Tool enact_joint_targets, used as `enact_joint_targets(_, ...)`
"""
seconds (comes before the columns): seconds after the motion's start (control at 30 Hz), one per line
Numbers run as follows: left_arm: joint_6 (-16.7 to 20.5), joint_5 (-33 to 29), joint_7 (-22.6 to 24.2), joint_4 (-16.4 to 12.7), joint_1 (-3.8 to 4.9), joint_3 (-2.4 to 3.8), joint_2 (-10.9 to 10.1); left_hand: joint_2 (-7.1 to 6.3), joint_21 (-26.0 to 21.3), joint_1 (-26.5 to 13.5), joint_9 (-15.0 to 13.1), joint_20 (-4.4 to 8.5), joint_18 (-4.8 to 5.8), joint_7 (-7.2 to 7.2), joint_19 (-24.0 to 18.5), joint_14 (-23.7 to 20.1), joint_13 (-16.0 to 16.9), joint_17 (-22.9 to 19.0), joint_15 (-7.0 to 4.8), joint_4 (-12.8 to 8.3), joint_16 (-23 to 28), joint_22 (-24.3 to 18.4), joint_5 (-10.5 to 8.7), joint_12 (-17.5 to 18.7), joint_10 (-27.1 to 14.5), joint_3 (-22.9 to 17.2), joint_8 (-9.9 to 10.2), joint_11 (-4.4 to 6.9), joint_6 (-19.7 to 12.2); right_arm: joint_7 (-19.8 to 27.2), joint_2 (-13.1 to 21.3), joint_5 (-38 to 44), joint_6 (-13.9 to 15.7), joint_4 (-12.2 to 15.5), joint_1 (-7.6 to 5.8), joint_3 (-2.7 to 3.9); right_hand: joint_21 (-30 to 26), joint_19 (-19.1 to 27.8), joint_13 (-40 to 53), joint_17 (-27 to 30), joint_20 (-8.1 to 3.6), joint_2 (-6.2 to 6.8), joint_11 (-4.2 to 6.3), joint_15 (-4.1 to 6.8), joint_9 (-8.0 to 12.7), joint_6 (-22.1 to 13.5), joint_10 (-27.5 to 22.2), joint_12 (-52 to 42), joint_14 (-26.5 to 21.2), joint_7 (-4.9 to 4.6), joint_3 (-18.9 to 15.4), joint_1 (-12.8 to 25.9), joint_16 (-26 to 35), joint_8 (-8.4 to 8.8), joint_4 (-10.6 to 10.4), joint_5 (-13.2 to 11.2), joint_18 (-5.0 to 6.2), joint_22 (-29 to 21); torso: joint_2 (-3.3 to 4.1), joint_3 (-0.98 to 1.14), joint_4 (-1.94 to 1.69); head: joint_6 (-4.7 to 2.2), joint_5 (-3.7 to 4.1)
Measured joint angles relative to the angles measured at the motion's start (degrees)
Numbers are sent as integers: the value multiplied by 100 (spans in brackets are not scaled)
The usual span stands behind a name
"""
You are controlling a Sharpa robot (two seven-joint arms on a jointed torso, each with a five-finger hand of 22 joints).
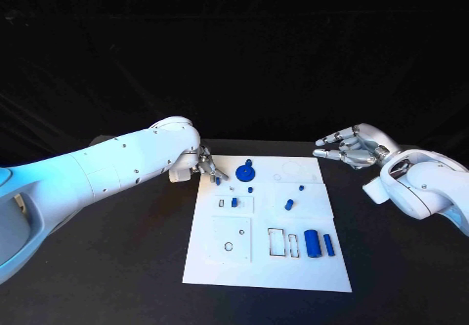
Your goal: Assemble the parts on the task board
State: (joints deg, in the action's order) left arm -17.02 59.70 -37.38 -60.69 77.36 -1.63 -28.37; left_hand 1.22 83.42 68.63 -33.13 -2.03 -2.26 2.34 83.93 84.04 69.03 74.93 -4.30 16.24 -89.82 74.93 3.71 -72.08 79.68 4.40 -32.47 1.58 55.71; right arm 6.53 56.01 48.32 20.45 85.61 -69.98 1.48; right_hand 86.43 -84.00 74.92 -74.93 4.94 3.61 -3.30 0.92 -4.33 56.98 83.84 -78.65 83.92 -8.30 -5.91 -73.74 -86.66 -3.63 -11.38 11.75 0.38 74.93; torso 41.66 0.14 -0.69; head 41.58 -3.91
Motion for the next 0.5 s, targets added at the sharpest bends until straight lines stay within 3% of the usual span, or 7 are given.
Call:
enact_joint_targets(0.3,20,-29,0,3,-2,0,4,67,0,297,-143,42,-1,-1,1,2,5,0,-41,-102,0,0,0,0,4,-102,-91,4,-1,0,-7,0,-6,-12,1,0,0,0,0,1,0,0,0,0,0,0,0,0,0,0,0,0,0,0,0,0,0,2,1,2,-2,7,0)
enact_joint_targets(0.43,47,-48,2,3,-3,0,4,166,0,599,-202,42,-1,-64,0,-11,16,-1,-50,-275,0,-1,0,0,5,-296,-120,6,-65,0,-8,0,-8,-16,1,0,0,0,0,1,0,0,0,0,-5,0,0,0,0,0,-16,0,22,0,16,35,0,1,1,2,-2,11,-3)
enact_joint_targets(0.5,56,-62,3,3,-3,0,4,147,0,680,-216,54,-1,-85,13,-16,21,-1,-65,-358,0,-1,-24,0,3,-408,-120,7,-86,0,-9,0,-9,-19,1,0,0,0,0,1,0,0,0,0,-5,0,0,0,0,0,-16,0,22,0,16,35,1,1,1,1,-2,13,-4)
